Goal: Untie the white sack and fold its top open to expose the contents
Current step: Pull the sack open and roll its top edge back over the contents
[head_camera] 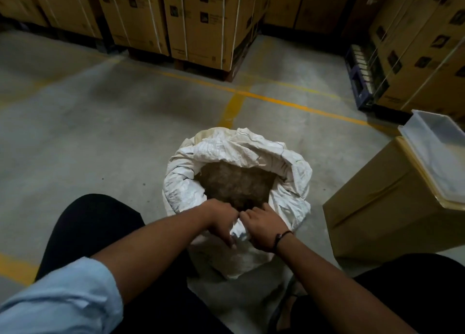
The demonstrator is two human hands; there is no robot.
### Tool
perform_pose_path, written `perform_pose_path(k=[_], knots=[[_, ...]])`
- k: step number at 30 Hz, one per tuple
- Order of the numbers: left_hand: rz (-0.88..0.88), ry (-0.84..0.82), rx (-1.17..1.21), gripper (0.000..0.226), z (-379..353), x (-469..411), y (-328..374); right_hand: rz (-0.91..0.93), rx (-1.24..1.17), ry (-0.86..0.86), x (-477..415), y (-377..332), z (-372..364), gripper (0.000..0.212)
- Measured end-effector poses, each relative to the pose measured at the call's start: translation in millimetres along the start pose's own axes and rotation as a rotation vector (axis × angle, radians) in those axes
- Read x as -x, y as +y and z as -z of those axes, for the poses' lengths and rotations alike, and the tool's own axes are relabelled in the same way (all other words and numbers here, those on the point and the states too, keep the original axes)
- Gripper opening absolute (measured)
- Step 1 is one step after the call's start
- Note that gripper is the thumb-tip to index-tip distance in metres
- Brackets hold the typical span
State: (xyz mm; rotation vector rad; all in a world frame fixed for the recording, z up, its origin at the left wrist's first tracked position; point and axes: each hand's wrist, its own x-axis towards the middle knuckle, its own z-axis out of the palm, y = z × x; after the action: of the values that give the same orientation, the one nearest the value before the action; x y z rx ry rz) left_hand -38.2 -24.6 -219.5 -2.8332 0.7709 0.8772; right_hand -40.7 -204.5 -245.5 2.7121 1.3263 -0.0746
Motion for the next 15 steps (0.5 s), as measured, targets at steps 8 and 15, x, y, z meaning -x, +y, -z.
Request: perform_pose_path(k=[8,15], knots=[[-0.023,0.47,-0.289,0.035,-55,-14,8,-0.298,-0.222,0.332,3,40,28,0.047],[-0.125,0.44,-0.192,0.098,-21,-4,11,-0.683,-0.012,0.587,-10,52,27,0.075]])
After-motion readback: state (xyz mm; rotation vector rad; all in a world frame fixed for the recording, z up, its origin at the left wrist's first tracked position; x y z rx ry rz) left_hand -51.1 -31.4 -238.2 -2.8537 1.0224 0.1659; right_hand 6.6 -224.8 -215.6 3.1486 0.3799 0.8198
